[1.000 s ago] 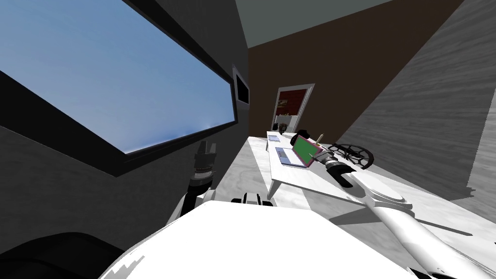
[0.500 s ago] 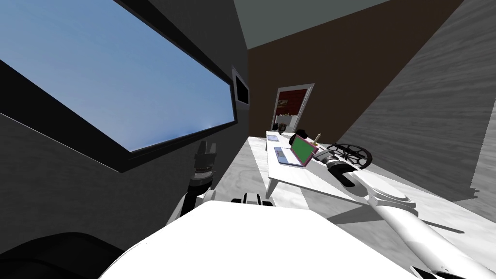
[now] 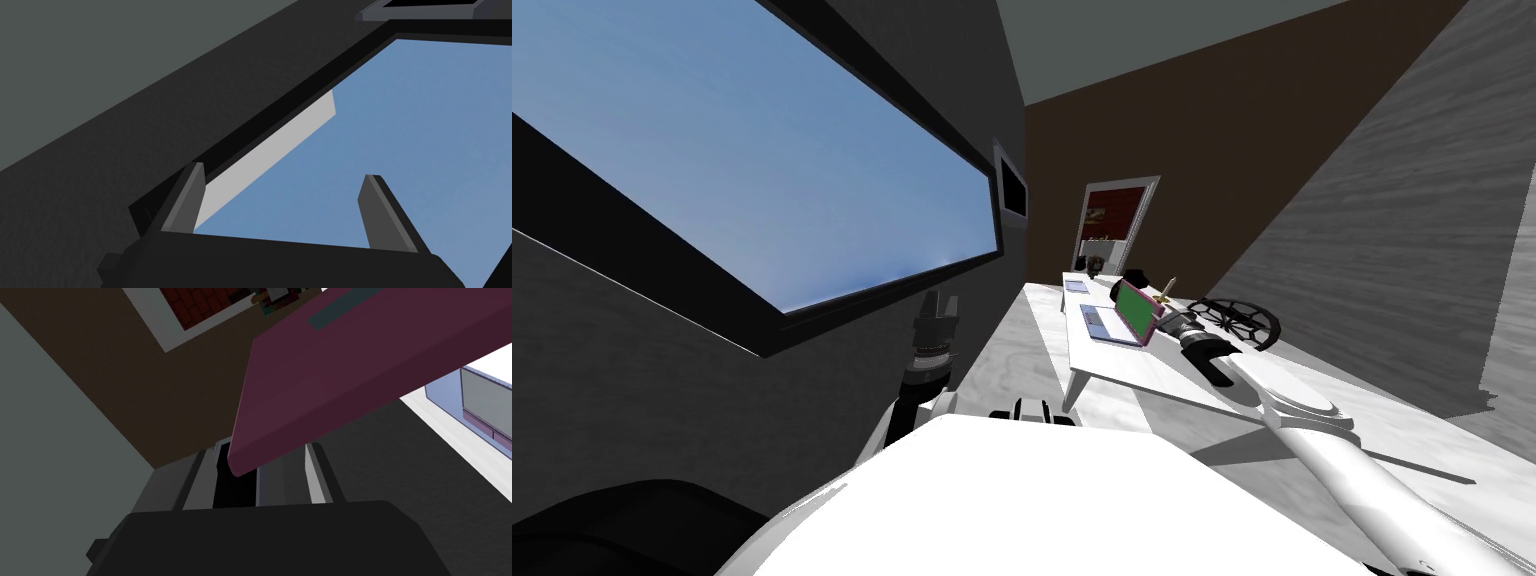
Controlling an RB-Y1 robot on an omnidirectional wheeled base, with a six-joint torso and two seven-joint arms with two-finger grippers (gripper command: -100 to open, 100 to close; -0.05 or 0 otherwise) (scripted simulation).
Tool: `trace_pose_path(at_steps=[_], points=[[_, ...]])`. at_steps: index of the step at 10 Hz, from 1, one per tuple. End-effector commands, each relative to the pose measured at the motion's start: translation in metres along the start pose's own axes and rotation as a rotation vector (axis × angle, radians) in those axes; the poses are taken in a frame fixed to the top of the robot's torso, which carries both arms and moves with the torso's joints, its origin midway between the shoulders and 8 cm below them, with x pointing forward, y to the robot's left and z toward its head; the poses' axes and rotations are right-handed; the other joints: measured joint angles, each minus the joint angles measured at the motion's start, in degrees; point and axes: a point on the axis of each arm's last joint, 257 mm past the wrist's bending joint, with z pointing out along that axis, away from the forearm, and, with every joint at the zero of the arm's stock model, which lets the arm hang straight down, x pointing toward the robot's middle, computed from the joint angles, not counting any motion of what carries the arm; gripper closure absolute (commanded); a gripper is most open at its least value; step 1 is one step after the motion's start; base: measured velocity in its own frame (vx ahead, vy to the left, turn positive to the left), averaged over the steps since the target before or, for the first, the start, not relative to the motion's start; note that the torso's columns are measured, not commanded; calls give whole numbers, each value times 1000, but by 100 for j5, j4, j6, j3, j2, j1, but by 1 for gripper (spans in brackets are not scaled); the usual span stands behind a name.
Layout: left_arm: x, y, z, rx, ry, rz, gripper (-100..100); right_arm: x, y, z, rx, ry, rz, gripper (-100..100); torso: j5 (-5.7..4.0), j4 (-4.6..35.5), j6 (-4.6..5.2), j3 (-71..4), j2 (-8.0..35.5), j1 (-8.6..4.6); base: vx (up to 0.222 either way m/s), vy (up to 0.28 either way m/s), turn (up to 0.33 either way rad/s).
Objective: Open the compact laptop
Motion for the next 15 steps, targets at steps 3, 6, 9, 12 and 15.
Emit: trace_pose_path(at_steps=[3,6,9,12,15], points=[[0,0,0,0,0,0,0,-11,16,-5,0,-1,-141,100,-1,5,10,0,0,-19,11,39,6],[0,0,0,0,0,0,0,-17,18,-6,5,-4,-190,100,10,14,12,4,9,-11,14,36,5],[0,0,0,0,0,0,0,-26,38,-11,2,6,-281,100,4,15,15,9,15,-25,0,-14,38],[0,0,0,0,0,0,0,-37,56,-17,2,15,-366,100,10,16,16,8,16,-9,0,-25,32],[0,0,0,0,0,0,0,-48,71,-22,6,23,-449,100,18,24,15,15,26,2,1,-23,31]])
